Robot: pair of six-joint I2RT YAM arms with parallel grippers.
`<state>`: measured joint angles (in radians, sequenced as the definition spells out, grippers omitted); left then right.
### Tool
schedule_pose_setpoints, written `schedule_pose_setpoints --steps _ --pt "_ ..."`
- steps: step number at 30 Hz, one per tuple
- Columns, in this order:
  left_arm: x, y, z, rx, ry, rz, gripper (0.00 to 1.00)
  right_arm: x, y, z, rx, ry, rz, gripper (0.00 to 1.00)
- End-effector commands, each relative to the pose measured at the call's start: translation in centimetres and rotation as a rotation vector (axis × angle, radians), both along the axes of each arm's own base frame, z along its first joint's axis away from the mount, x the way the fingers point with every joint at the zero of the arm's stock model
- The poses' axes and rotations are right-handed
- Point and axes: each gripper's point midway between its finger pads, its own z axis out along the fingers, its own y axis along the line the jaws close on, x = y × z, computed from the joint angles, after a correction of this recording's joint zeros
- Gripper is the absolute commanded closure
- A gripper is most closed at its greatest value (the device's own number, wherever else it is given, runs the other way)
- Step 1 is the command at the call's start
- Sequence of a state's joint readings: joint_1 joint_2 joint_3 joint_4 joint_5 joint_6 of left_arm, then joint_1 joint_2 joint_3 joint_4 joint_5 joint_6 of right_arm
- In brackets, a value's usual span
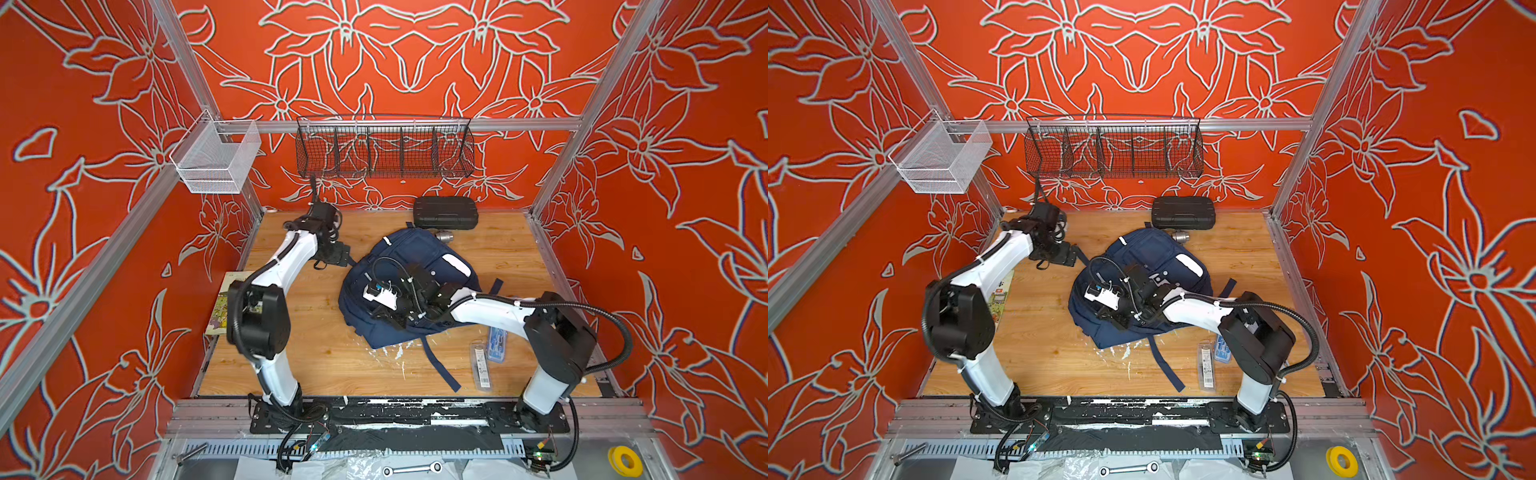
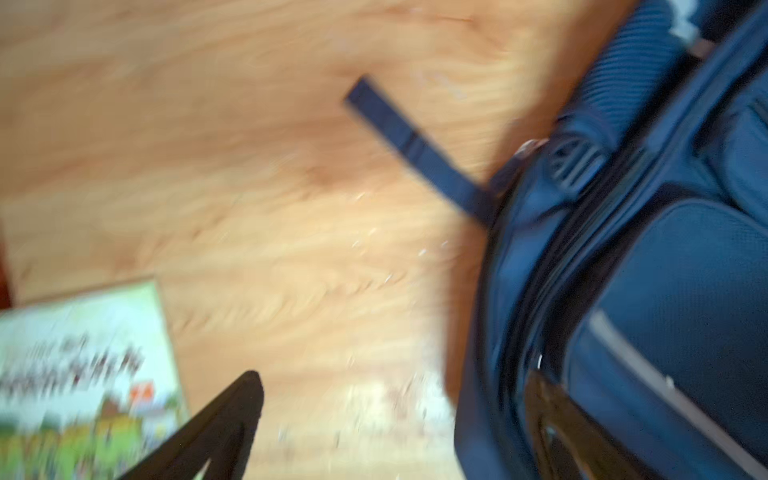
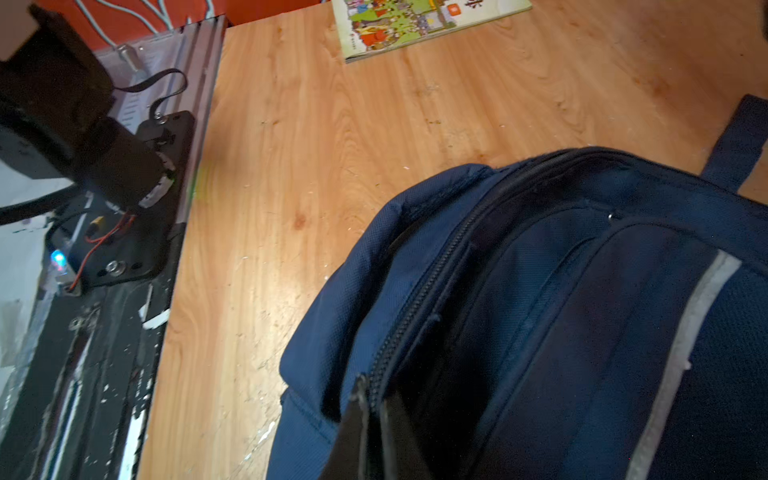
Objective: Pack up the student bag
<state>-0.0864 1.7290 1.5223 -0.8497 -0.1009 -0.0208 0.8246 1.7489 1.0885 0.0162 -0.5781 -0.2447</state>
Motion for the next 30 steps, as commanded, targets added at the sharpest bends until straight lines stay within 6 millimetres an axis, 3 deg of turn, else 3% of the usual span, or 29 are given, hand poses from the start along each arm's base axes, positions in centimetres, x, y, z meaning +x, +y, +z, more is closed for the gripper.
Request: schedule_pose_setpoints --steps 1,3,7,10,19,22,30 --pt "-6.1 5.0 0.4 -0.004 0.085 0.333 0.03 2.5 1.8 3.1 0.098 -0.035 -0.061 0.80" --pt "-9.1 7.1 0.0 -0.042 0.099 0.479 0.03 3.0 2.0 3.2 0.111 -0.026 -0.080 0.62" --pt "-13.5 10.4 -1.9 -0.163 0.097 0.697 0.02 3.5 2.3 3.8 0.127 -0.016 -0.109 0.46" --pt "-14.8 12.7 -3.3 -0.186 0.084 0.771 0.02 4.0 2.7 4.6 0.125 0.010 -0.124 0.39" --pt "-15.7 18.5 -7.4 -0.125 0.195 0.853 0.03 4.7 3.0 4.5 0.105 0.018 -0.148 0.33" --pt "-16.0 19.8 -8.6 -0.185 0.206 0.921 0.03 4.8 2.9 4.1 0.092 0.016 -0.144 0.33" --pt "-18.0 21.7 -8.5 -0.248 0.116 1.175 0.02 5.1 3.1 3.0 0.051 0.017 -0.120 0.32"
